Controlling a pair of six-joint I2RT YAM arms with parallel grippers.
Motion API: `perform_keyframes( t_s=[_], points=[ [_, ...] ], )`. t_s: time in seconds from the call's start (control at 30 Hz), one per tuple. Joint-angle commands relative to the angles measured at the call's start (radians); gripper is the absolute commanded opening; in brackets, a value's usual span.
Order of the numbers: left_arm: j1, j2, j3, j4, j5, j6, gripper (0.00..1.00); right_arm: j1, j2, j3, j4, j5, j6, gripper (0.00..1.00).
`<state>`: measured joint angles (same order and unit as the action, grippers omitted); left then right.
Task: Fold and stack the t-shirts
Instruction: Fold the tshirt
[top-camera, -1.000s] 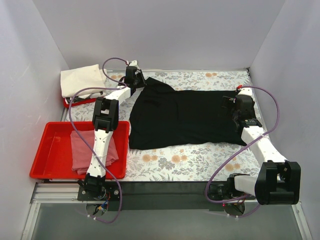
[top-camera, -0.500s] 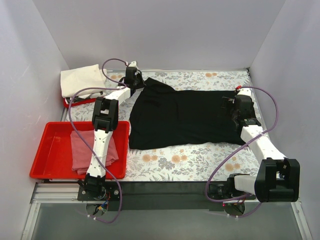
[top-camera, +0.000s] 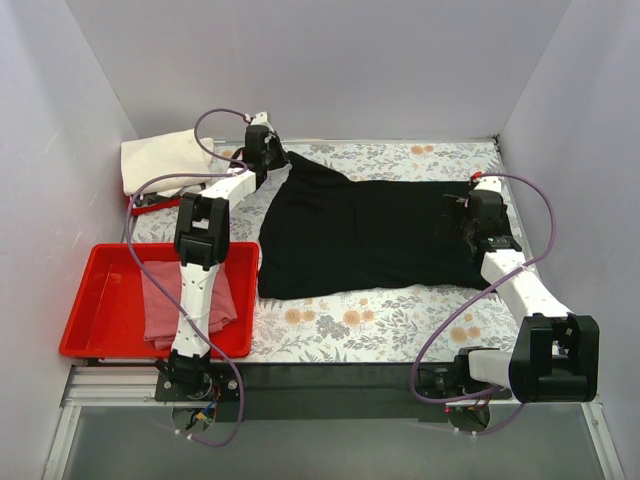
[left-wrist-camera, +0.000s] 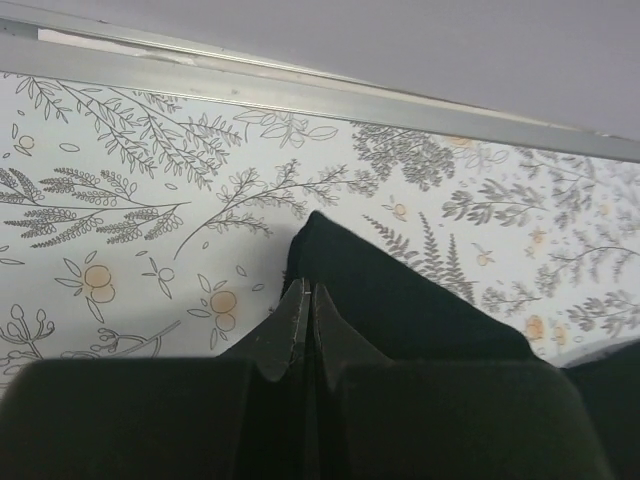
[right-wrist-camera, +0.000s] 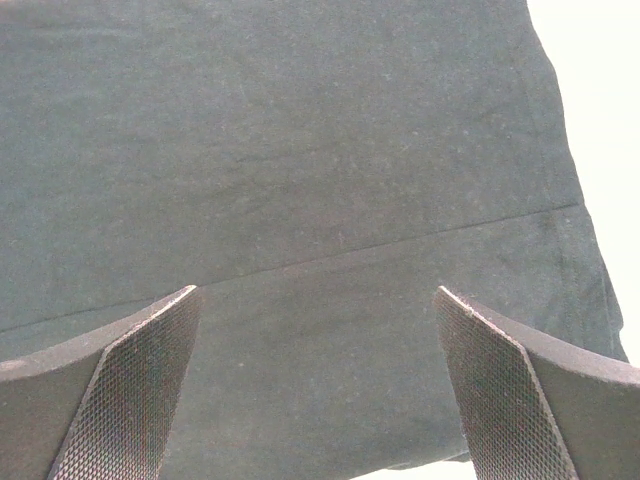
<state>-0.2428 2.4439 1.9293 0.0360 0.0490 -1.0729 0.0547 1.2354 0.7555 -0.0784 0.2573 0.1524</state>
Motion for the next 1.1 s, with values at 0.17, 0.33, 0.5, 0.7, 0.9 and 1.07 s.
perform_keyframes(
  t_s=[0.17, 0.33, 0.5, 0.7, 0.9, 1.07],
  points=[
    [0.005, -0.224, -0.156, 0.048, 0.048, -0.113, 0.00, 0.000, 0.056, 0.066, 0.012, 0.134, -0.031, 0.93],
    [0.005, -0.332, -0.338, 0.140, 0.093, -0.182, 0.00, -0.019, 0.150, 0.162, 0.005, 0.217, -0.043, 0.93],
    [0.003, -0.387, -0.449, 0.165, 0.146, -0.194, 0.00, -0.042, 0.338, 0.312, 0.005, 0.273, -0.053, 0.93],
    [0.000, -0.404, -0.509, 0.169, 0.184, -0.182, 0.00, -0.073, 0.607, 0.513, 0.009, 0.280, -0.054, 0.93],
    [-0.010, -0.413, -0.515, 0.168, 0.192, -0.170, 0.00, -0.131, 0.834, 0.737, 0.012, 0.200, -0.073, 0.91],
    [-0.016, -0.404, -0.517, 0.162, 0.193, -0.165, 0.00, -0.187, 0.932, 0.847, 0.026, 0.143, -0.105, 0.90]
  ],
)
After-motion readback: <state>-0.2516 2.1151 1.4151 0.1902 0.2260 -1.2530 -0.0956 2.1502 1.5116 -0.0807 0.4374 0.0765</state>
